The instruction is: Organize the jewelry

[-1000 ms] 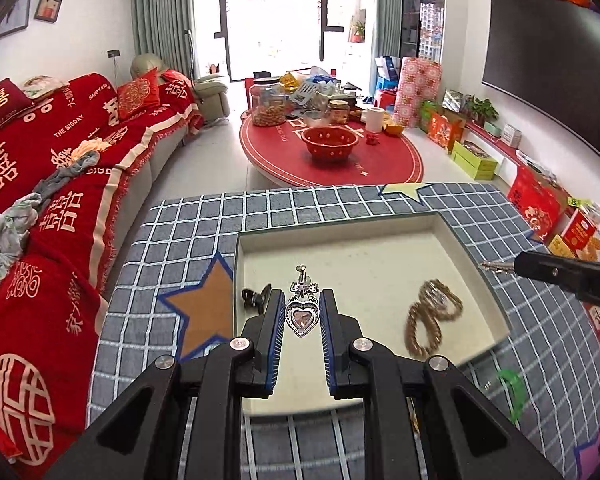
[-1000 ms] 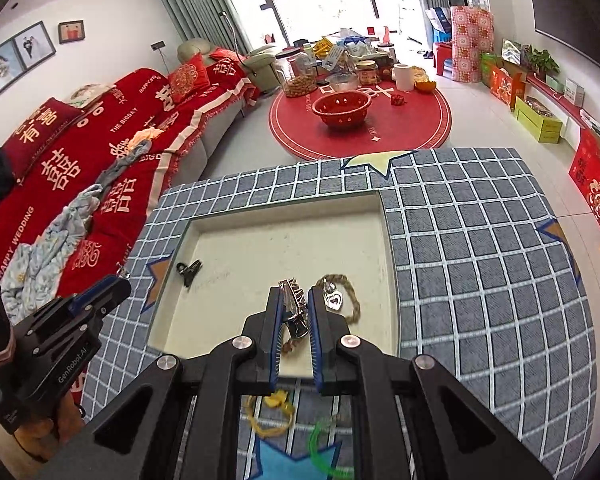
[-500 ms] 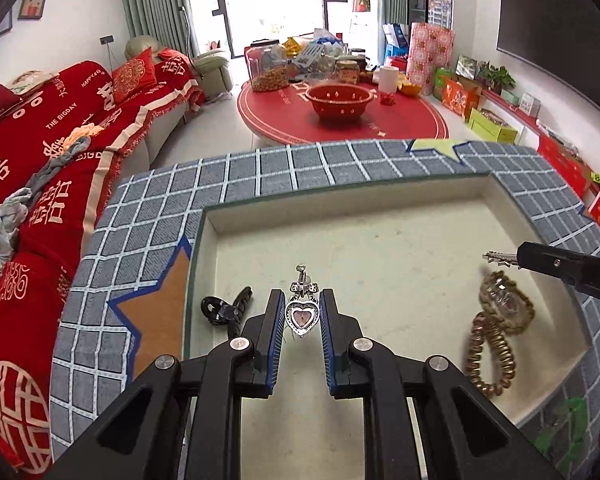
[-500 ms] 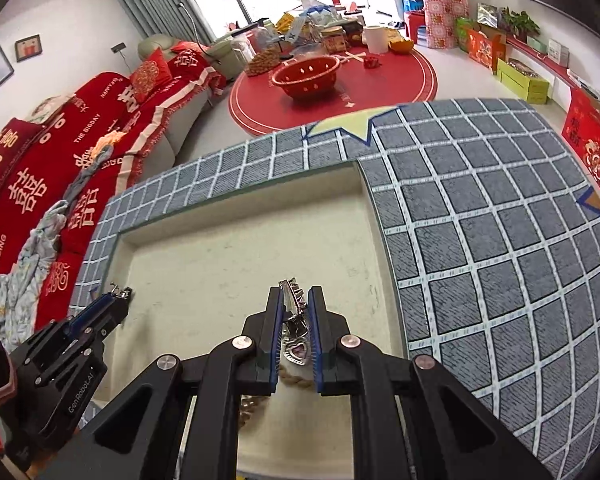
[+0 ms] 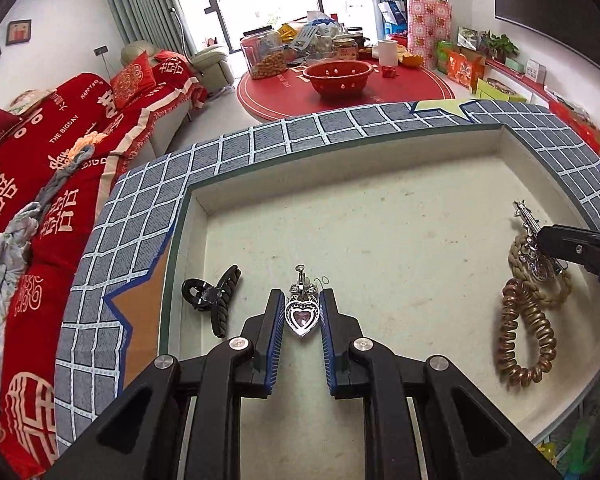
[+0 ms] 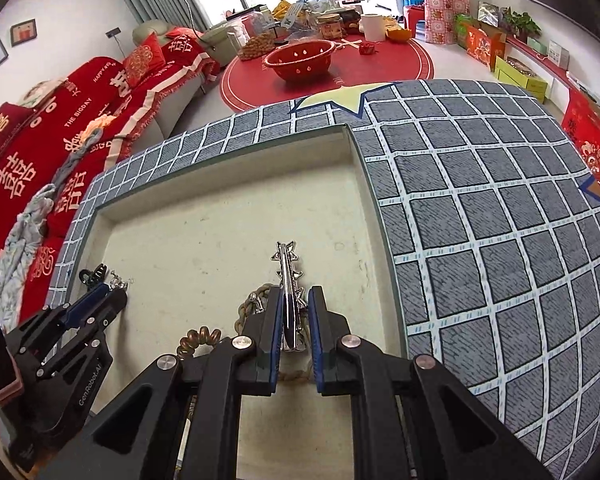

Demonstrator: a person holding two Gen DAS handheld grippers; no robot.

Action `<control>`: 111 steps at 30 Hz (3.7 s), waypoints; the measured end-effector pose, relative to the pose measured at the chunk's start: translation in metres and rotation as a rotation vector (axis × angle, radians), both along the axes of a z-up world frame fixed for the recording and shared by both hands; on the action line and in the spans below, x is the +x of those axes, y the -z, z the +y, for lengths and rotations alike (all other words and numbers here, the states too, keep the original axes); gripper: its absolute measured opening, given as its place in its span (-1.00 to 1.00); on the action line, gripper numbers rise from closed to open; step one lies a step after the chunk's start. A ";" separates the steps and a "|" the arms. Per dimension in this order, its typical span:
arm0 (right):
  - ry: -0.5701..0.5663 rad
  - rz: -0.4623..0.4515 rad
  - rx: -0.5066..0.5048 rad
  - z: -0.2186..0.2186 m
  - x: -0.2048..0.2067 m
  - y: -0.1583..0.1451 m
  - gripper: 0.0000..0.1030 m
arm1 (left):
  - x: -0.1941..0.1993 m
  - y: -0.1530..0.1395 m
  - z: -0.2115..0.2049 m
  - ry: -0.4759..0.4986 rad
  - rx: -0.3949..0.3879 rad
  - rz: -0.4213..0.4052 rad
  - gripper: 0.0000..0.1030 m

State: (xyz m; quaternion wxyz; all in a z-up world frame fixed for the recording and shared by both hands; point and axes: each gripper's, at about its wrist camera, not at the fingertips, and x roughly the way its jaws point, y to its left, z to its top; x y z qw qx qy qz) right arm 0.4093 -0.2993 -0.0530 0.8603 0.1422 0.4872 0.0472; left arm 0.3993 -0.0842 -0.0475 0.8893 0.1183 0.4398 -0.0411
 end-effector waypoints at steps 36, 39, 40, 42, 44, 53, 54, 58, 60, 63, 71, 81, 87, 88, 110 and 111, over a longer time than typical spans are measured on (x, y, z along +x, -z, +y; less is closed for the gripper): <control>0.067 -0.190 0.229 -0.037 -0.107 -0.093 0.99 | -0.106 -0.089 0.032 0.029 -0.138 -0.138 1.00; 0.062 -0.212 0.196 -0.039 -0.125 -0.103 0.99 | -0.124 -0.086 0.030 0.050 -0.146 -0.126 1.00; 0.060 -0.214 0.192 -0.041 -0.129 -0.106 0.99 | -0.129 -0.085 0.030 0.053 -0.147 -0.117 1.00; 0.063 -0.214 0.189 -0.044 -0.141 -0.109 0.99 | -0.137 -0.080 0.029 0.062 -0.153 -0.093 1.00; 0.067 -0.215 0.195 -0.047 -0.151 -0.110 0.99 | -0.146 -0.075 0.028 0.081 -0.165 -0.070 1.00; 0.079 -0.190 0.184 -0.053 -0.186 -0.101 0.99 | -0.172 -0.054 0.020 0.083 -0.189 -0.003 1.00; 0.080 -0.183 0.184 -0.053 -0.188 -0.099 0.99 | -0.173 -0.052 0.018 0.080 -0.190 0.004 1.00; 0.086 -0.150 0.181 -0.056 -0.194 -0.086 0.99 | -0.174 -0.043 0.015 0.056 -0.208 0.028 1.00; 0.090 -0.132 0.163 -0.056 -0.196 -0.078 0.99 | -0.173 -0.039 0.014 0.041 -0.220 0.040 1.00; 0.096 -0.096 0.139 -0.055 -0.197 -0.065 0.99 | -0.169 -0.032 0.014 0.014 -0.237 0.059 1.00; 0.117 0.011 0.091 -0.055 -0.196 -0.027 0.99 | -0.156 -0.015 0.009 -0.041 -0.235 0.088 1.00; 0.157 0.082 -0.015 -0.061 -0.186 -0.004 0.99 | -0.137 -0.004 -0.006 -0.082 -0.212 0.097 1.00; 0.146 0.093 -0.081 -0.058 -0.177 0.004 0.99 | -0.127 0.003 -0.014 -0.095 -0.166 0.096 1.00; 0.141 0.093 -0.090 -0.056 -0.176 0.006 0.99 | -0.126 0.005 -0.015 -0.095 -0.162 0.099 1.00; 0.025 0.052 -0.271 -0.024 -0.160 0.010 0.30 | -0.128 0.004 -0.041 0.018 -0.166 0.118 0.26; 0.022 0.051 -0.270 -0.023 -0.160 0.009 0.26 | -0.129 0.003 -0.043 0.032 -0.169 0.118 0.05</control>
